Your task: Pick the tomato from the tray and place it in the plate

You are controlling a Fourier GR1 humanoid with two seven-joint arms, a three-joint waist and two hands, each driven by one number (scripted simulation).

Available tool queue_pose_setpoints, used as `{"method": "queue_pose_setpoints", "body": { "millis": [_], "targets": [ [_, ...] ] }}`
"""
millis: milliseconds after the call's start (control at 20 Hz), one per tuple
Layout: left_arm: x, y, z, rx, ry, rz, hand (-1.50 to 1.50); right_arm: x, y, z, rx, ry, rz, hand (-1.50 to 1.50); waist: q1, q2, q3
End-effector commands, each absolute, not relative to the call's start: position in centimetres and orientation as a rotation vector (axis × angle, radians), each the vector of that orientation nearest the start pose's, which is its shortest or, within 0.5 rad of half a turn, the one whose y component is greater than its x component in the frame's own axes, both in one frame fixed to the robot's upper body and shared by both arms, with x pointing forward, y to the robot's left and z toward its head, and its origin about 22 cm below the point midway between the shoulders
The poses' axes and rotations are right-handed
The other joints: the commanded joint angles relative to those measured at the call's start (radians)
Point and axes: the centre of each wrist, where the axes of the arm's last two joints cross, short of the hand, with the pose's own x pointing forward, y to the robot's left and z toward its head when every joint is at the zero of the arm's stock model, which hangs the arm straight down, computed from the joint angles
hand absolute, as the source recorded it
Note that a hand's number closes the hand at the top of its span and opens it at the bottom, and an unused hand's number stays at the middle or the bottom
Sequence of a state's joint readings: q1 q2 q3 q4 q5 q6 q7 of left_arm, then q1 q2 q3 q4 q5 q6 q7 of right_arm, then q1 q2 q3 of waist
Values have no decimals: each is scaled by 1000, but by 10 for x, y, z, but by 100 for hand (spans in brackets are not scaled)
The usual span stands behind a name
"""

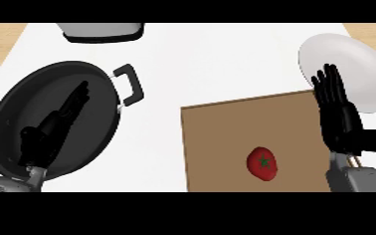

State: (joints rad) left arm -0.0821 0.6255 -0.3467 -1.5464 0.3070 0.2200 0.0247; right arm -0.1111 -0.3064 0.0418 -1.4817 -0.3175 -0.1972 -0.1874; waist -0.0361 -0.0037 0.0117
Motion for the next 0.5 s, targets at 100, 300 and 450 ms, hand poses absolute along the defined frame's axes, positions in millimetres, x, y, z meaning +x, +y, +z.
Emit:
{"method": "queue_pose_setpoints", "body": {
  "millis": [100,300,450],
  "targets": [
    [271,292,28,226,-1460,-221,0,249,-297,47,-35,-1777,-22,150,19,3,-12],
    [261,300,27,224,-1423,-147,0,240,-368,84,-562,-1723,513,150,7,7,-55],
    [257,302,19,203,-1385,-41,0,200,-338,18,-551,-1812,-137,-150,-20,-5,-10]
  ]
}}
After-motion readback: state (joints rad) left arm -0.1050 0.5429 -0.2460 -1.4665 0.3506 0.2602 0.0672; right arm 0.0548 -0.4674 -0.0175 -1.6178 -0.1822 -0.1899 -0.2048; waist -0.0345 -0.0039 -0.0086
